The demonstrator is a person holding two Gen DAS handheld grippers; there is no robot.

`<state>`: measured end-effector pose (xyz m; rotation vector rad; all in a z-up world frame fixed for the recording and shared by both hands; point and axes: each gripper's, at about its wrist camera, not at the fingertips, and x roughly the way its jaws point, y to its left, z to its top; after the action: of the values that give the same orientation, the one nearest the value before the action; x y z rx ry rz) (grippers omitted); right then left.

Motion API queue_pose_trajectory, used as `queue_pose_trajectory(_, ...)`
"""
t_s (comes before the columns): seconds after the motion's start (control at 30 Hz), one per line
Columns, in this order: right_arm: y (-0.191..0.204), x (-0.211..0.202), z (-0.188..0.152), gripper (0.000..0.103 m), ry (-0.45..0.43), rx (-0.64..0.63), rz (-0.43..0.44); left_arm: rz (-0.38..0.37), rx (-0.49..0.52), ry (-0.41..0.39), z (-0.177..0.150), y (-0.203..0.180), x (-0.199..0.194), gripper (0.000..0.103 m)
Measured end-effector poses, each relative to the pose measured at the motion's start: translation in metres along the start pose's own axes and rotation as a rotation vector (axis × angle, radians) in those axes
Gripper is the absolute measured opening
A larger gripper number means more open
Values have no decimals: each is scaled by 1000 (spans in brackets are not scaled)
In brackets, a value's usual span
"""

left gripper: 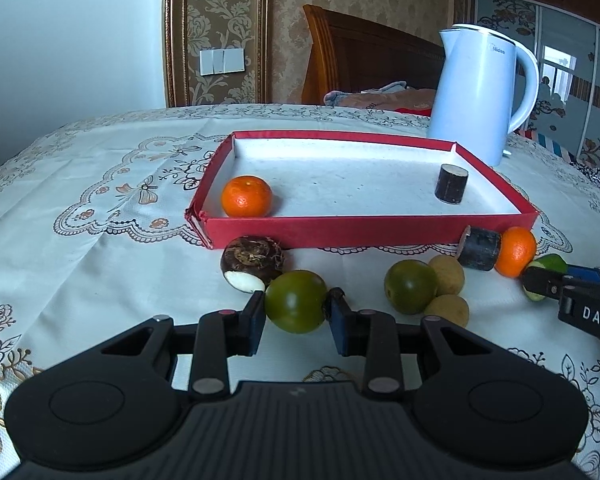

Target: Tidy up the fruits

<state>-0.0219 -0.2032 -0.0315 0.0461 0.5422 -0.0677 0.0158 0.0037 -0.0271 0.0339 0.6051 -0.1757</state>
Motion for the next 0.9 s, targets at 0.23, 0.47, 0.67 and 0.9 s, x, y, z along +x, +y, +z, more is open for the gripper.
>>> queue_pose_trajectory(0.23, 3, -15, 15, 28, -52, -24, 21, -16, 16, -51, 18, -3, -14, 33)
queue_pose_trajectory(0.47, 6, -13, 40, 28, -107, -35, 14, -16, 41, -90, 43, -15, -10, 33)
queue_pose_trajectory(0.67, 16, 9, 57, 28, -87, -44, 27, -17, 4, -79, 62, -15, 11, 33)
queue_pose_trajectory(0.9, 27, 39, 71, 28, -40, -42, 25, 19, -24, -4, 84, -9, 29, 33)
